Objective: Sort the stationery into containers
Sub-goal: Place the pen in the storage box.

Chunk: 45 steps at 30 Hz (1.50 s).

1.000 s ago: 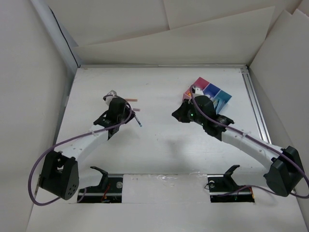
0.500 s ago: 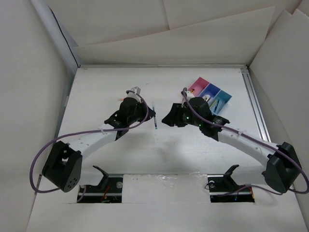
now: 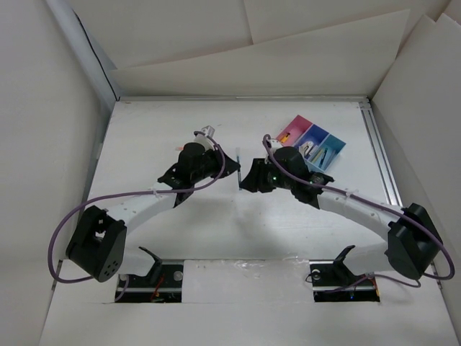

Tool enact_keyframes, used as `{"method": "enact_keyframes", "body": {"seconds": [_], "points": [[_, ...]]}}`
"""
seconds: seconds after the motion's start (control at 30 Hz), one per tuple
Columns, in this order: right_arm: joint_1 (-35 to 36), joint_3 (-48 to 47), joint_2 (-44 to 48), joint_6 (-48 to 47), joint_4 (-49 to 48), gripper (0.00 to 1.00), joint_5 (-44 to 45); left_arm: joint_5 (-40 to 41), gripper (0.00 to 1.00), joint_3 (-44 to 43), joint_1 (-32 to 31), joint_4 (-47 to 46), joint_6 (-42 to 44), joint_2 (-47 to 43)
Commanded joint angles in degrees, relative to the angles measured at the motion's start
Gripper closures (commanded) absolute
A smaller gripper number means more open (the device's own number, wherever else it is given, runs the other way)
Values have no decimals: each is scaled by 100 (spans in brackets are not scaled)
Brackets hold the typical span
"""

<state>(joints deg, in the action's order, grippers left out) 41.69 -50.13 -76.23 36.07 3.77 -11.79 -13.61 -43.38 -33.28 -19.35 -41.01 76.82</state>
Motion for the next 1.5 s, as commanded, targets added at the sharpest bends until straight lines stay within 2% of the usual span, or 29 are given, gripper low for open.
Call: {"method": "enact_keyframes", "body": {"seconds": [0.0,0.13,0.4,0.5,0.53,0.77,0.87,0.9,1.03,1.2,1.47], "points": [[75,-208,-103,-83,-316,53,45,-545,100,30,14,-692,-196,-53],[76,-208,-156,-30,-316,57,168,-705,100,31,14,-806,-249,0],[76,-208,-279,22,-421,57,230,-494,100,-162,-522,-746,-196,289],[76,-208,-279,22,-421,64,370,-494,100,-242,-575,-745,-144,369],[76,-208,-209,75,-421,71,371,-494,100,-242,-575,-745,-205,369],[76,-32,81,180,-474,98,652,-432,100,-242,-575,-798,-258,308],[76,20,134,181,-474,100,713,-380,85,-242,-575,-667,-258,308],[76,21,134,233,-474,100,713,-310,75,-320,-575,-605,-206,255],[76,21,204,233,-474,100,968,-12,60,-434,-575,-473,5,45],[14,73,266,365,-474,100,1109,725,57,-751,-575,317,225,-166],[-170,196,486,497,-422,100,1381,1431,54,-726,-373,951,296,-518]]}}
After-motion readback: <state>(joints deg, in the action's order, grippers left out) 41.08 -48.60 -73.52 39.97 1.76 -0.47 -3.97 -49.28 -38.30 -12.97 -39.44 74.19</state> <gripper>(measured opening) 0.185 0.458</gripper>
